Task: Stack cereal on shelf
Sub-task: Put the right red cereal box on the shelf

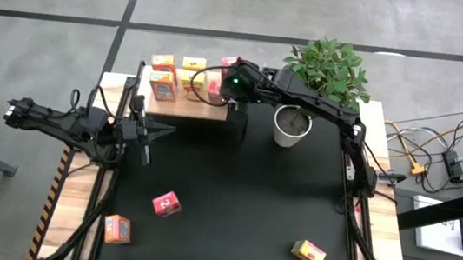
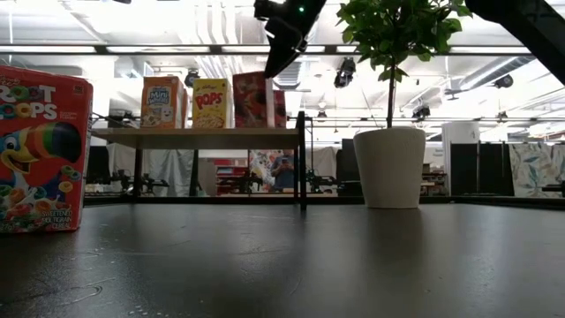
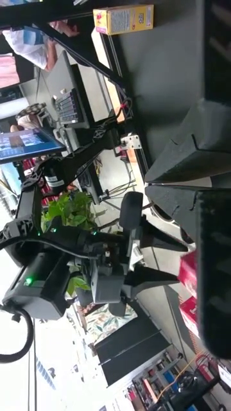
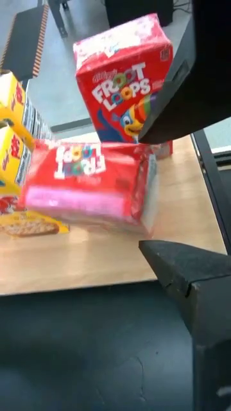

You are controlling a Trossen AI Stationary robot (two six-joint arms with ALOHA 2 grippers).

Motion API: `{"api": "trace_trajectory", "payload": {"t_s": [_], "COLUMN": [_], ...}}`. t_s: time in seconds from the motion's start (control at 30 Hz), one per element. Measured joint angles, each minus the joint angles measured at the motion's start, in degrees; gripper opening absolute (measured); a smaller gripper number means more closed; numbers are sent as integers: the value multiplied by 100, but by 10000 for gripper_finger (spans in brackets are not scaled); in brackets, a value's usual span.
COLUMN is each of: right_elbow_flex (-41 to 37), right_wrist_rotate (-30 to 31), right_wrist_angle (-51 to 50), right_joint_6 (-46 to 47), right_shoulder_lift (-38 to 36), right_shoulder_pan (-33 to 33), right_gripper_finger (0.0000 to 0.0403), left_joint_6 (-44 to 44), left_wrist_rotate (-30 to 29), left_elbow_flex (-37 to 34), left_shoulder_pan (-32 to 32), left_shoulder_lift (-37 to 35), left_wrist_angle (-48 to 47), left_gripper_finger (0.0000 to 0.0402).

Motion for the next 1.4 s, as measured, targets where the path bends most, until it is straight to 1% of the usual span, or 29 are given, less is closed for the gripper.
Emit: {"api": "trace_trajectory", "payload": {"t_s": [0.2, 0.3, 0.4, 0.47, 0.57, 0.73, 0.87, 0.97, 1.07, 1.2, 1.4], "right_elbow_flex": [5, 42, 44, 55, 42, 38, 29, 22, 22, 22, 22], "right_wrist_rotate": [42, 46, 48, 50, 5, -10, 11, 42, 191, 678, 817], "right_wrist_angle": [173, 194, 321, 463, 564, 968, 1068, 1050, 1011, 846, 481], "right_joint_6": [0, 7, 87, 183, 215, 202, -30, -235, -348, -455, -473], "right_shoulder_lift": [-1, -37, -124, -142, -127, 7, 227, 400, 475, 483, 386], "right_shoulder_pan": [-1, 2, 0, 0, 16, 118, 151, 154, 162, 171, 166], "right_gripper_finger": [266, 264, 253, 239, 206, 124, 57, 19, 13, 13, 13], "left_joint_6": [1, 3, 46, 55, 56, 82, 86, 86, 86, 87, 86], "left_wrist_rotate": [0, 0, 0, 0, 0, 0, 0, 0, 0, 0, 0], "left_elbow_flex": [0, 0, 0, 0, 0, 0, 0, 0, 0, 0, 0], "left_shoulder_pan": [0, 0, 0, 0, 0, 0, 0, 0, 0, 0, 0], "left_shoulder_lift": [0, 0, 0, 0, 2, 2, 2, 2, 1, -7, -7], "left_wrist_angle": [-1, -2, -32, -68, -70, -97, -109, -129, -152, -225, -237], "left_gripper_finger": [1, 1, 1, 1, 1, 1, 1, 1, 1, 1, 1]}}
